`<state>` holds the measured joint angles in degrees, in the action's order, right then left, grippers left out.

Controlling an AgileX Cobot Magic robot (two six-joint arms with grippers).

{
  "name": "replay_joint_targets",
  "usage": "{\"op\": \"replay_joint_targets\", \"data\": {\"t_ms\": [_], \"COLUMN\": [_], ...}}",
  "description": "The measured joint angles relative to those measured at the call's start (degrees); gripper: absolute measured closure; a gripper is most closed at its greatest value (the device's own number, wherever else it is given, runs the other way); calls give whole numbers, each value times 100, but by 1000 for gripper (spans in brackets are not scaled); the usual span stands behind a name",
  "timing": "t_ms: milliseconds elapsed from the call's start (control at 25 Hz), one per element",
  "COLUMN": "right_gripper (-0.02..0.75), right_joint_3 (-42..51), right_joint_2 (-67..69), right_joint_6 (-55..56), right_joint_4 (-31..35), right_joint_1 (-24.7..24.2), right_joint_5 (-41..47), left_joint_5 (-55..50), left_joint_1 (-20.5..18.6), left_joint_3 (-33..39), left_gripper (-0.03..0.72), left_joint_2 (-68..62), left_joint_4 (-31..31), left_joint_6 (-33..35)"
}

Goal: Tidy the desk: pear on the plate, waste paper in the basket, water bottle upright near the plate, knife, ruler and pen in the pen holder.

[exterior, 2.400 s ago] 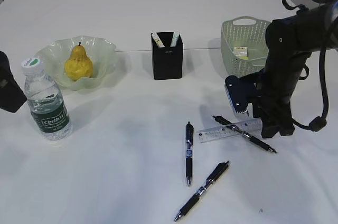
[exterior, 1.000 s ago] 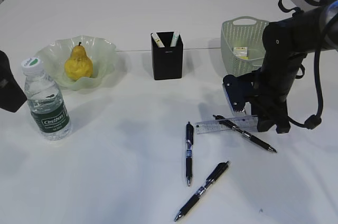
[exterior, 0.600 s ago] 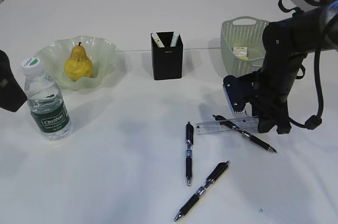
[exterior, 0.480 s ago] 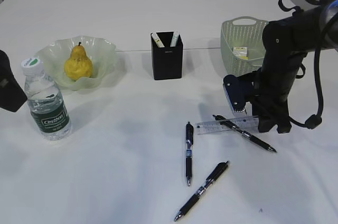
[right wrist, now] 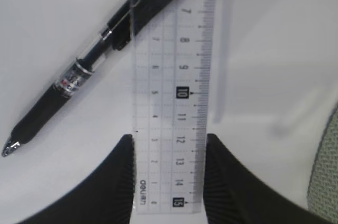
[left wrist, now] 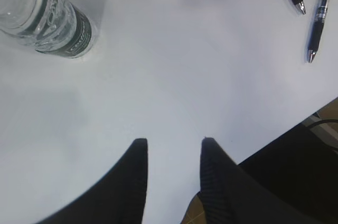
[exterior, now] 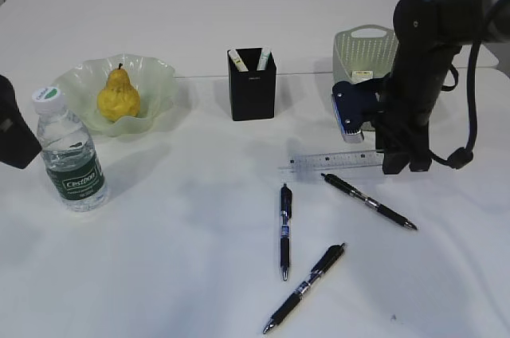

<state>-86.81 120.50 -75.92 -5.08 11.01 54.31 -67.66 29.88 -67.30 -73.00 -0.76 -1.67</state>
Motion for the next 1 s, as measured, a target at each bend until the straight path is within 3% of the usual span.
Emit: {"op": "replay_joint_targets", "data": {"t_ms": [1000], "right_gripper": [436], "right_joint_3": [-1305], "right_joint_2": [-592], "right_joint_6": [18], "right_joint_4": [343], "right_joint_1": [0], "right_joint_5": [693], "left_joint_5": [13], "left_joint_1": [0], "left_joint_3": [0], "left_gripper": [459], "left_joint_2": [0], "left_joint_4": [0], "left_joint_6": [0]}}
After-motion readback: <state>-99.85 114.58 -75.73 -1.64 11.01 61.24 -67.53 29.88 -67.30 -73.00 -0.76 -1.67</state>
